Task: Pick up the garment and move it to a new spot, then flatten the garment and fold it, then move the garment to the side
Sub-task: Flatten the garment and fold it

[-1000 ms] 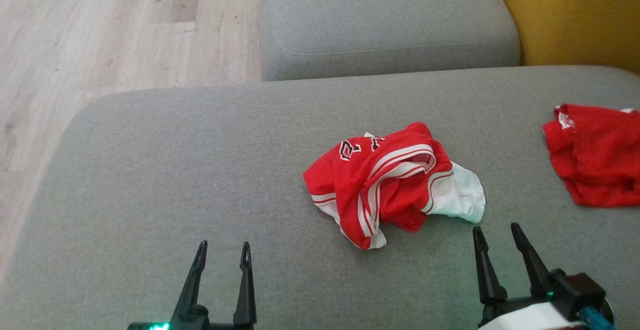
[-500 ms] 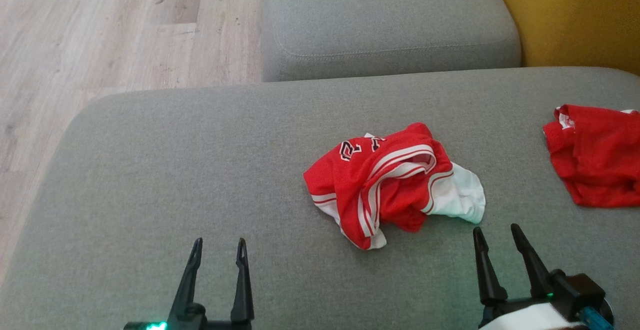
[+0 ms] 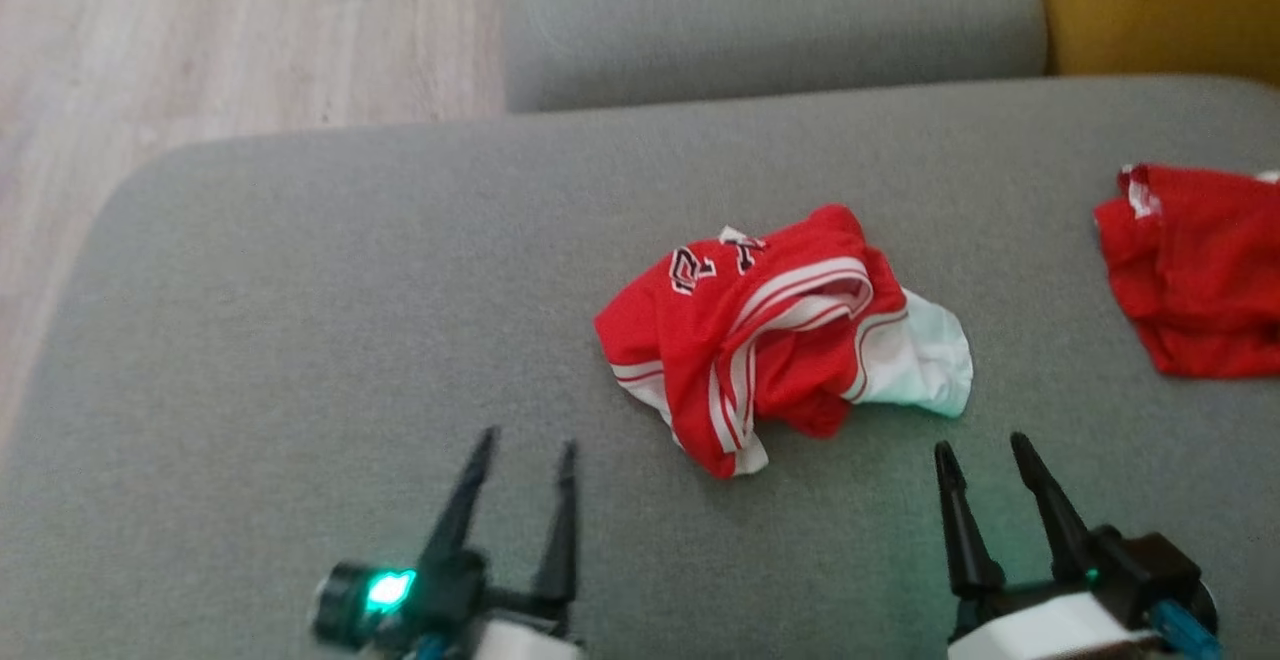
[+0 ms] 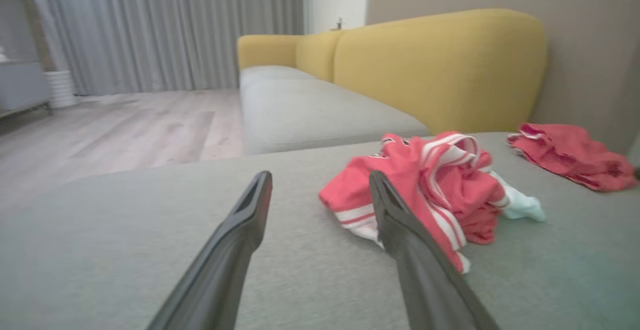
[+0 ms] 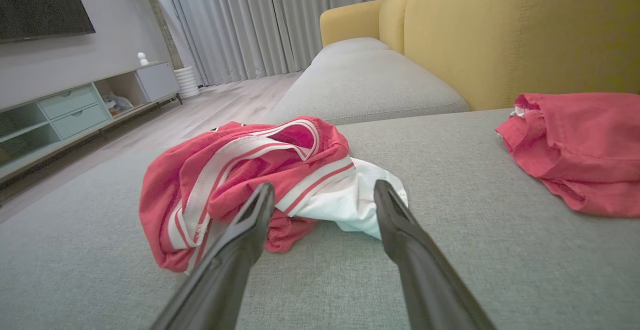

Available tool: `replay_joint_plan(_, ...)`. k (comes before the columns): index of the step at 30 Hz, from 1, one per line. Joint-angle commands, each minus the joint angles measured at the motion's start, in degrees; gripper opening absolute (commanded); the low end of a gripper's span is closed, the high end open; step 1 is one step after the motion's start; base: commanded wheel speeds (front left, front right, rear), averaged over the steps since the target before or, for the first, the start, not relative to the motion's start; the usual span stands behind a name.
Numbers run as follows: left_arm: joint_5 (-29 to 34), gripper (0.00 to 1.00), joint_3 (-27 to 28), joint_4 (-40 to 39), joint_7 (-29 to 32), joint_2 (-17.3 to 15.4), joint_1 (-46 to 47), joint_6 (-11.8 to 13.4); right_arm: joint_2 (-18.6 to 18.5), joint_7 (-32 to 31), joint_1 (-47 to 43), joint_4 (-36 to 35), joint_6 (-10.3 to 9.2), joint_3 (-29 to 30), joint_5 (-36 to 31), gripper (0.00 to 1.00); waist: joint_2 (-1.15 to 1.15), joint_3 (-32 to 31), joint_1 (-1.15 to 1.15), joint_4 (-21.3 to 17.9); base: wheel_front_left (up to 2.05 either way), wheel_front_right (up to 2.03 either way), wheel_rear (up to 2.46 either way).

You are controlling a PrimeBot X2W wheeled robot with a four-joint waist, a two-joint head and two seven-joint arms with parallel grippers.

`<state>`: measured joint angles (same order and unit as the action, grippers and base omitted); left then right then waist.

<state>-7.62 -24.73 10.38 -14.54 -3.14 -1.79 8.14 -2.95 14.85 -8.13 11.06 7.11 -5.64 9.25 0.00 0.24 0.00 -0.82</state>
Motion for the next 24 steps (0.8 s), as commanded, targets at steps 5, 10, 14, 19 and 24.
replay_joint_plan(5,2.4,1.0,-6.2,7.8,-0.5,0.3,11.4,-2.9,-1.9,0.2,6.7,-2.0,0.37,-3.7,-0.3,1.0,0.0,7.1,0.0,-4.1,0.0,0.0,0.0)
replay_joint_plan(10,3.9,1.0,-14.1,13.2,-0.5,0.3,18.6,-3.8,-2.0,0.2,9.7,-2.0,0.37,-4.6,-0.1,1.0,0.0,10.9,0.0,-7.5,0.0,0.0,0.0)
replay_joint_plan(14,2.6,1.0,-17.7,17.1,-0.5,0.3,21.6,-2.7,-1.8,0.2,10.7,-1.8,0.37,-4.8,-0.1,1.0,0.0,12.2,0.0,-9.9,0.0,0.0,0.0)
replay_joint_plan(19,0.0,1.0,-17.3,22.0,-0.5,0.3,24.4,2.9,-1.6,0.2,11.0,-1.7,0.37,-5.0,0.0,1.0,0.0,12.6,0.0,-12.2,0.0,0.0,0.0)
replay_joint_plan(24,-0.8,1.0,-17.0,25.9,-0.5,0.3,26.0,7.1,-1.6,0.2,10.8,-1.4,0.37,-5.1,0.1,1.0,0.0,12.1,0.0,-13.2,0.0,0.0,0.0)
